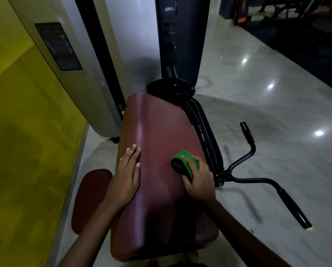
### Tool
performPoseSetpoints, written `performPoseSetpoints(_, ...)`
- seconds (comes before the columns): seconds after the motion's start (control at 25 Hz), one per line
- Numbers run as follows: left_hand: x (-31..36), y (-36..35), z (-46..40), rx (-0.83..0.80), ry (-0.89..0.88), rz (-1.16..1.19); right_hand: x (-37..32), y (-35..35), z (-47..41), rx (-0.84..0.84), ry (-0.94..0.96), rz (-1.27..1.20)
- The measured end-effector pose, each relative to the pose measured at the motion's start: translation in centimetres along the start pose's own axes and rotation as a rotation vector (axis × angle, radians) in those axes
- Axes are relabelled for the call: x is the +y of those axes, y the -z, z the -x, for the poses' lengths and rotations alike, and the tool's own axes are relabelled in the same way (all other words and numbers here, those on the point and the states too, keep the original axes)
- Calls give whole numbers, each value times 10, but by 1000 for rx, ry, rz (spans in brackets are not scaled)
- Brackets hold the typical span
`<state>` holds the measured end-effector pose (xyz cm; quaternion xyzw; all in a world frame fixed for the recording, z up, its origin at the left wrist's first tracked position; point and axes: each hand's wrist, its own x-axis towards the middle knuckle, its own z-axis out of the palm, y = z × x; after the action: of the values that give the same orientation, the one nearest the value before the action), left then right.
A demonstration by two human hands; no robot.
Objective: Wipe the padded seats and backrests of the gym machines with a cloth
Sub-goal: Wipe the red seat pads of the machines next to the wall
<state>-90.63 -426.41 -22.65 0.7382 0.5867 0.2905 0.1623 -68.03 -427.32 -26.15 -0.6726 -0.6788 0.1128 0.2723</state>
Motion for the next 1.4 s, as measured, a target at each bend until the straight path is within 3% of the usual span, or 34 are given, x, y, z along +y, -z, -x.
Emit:
performPoseSetpoints(0.04, 0, 0, 0, 6, -1, -1, -2, 1, 4, 6, -13, 21)
performPoseSetpoints(0.16, -1, 0, 1, 11, -16, -12, -10, 1, 42, 39, 277, 120)
performPoseSetpoints(0.24, -1, 0, 0, 10, -15, -12, 10, 0, 45, 28, 367, 140)
performPoseSetpoints(0.32, -1, 0, 0, 7, -5, -8, 36, -5, 23, -10, 172, 122)
performPoseSetpoints(0.44, -2, 0, 1, 11, -10, -8, 63, -7, -9, -73, -333, 52)
performPoseSetpoints(0.48, -2, 0, 1, 10, -14, -9, 63, -7, -10, -89, -374, 33)
performPoseSetpoints(0.56, -1, 0, 1, 13, -9, -5, 43, -1, -2, -27, -222, -17)
performPoseSetpoints(0.64, -2, 1, 0, 24, -11, -14, 5, 3, 15, 52, 136, -49)
performPoseSetpoints(0.72, -4, 1, 0, 14, -13, -4, -36, -3, 32, 62, 451, 73)
performPoseSetpoints(0.8, -5, 2, 1, -12, -3, 39, -52, -7, 30, 72, 561, 137)
performPoseSetpoints(0.88, -6, 1, 0, -2, -14, 32, -48, -6, 11, 12, 479, 92)
performPoseSetpoints(1.0, -4, 0, 0, 19, -10, 8, -32, -1, -14, -53, 121, -27)
performPoseSetpoints(1.04, -4, 0, 0, 20, -12, 7, -36, 0, -14, -40, 78, -33)
performPoseSetpoints(1.2, -3, 2, -1, 9, -31, -15, -46, -5, 13, -40, 427, 13)
performPoseSetpoints(1.24, -3, 3, -2, 6, -38, -34, -37, -4, 10, -69, 423, -7)
performPoseSetpoints(1.4, -2, 3, -3, -2, -48, -78, -9, -10, -32, -18, -78, 27)
